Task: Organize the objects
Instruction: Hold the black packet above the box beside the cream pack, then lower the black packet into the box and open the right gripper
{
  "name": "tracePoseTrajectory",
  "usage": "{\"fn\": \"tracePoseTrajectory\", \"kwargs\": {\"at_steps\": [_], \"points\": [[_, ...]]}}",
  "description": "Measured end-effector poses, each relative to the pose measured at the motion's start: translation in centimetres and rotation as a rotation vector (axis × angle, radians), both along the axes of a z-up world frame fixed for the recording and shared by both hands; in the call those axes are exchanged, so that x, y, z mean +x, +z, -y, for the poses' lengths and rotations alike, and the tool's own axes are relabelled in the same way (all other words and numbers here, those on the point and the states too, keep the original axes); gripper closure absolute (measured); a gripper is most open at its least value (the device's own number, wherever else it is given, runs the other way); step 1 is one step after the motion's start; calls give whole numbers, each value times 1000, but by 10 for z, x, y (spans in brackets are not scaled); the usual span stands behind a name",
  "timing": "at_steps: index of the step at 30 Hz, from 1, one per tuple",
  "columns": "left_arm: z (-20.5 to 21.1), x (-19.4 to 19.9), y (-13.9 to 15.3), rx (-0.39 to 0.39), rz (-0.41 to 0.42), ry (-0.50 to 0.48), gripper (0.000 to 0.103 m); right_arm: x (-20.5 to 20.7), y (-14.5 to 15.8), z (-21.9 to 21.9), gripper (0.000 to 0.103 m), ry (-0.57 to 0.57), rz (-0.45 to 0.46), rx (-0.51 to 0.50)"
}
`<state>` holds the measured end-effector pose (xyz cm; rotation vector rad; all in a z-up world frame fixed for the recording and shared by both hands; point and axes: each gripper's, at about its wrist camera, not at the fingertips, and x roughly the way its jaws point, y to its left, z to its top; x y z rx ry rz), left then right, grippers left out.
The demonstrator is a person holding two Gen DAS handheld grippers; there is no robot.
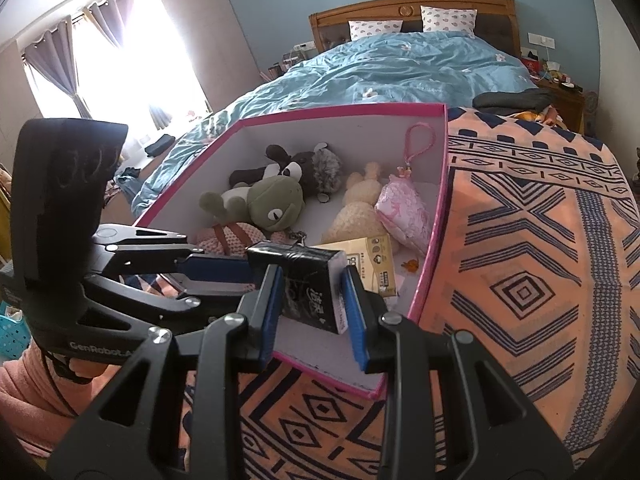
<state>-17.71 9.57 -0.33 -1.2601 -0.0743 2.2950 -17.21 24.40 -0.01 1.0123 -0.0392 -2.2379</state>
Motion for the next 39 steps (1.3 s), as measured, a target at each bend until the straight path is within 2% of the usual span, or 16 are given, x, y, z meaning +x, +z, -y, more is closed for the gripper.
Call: {"fn": "tracePoseTrajectory", "kwargs": {"at_steps": [15, 28, 32, 39], "points": [[1, -16, -9, 11, 101, -6, 69, -15, 2, 1, 69, 7, 72, 24], [9, -23, -15, 12, 146, -2, 69, -20, 0, 17, 69, 13, 102, 111], [11, -29, -19, -15, 159, 6, 69, -23, -2, 24, 69, 13, 113, 149], [19, -30, -23, -7, 166, 24, 69, -24, -5, 35, 69, 14, 89, 208]]}}
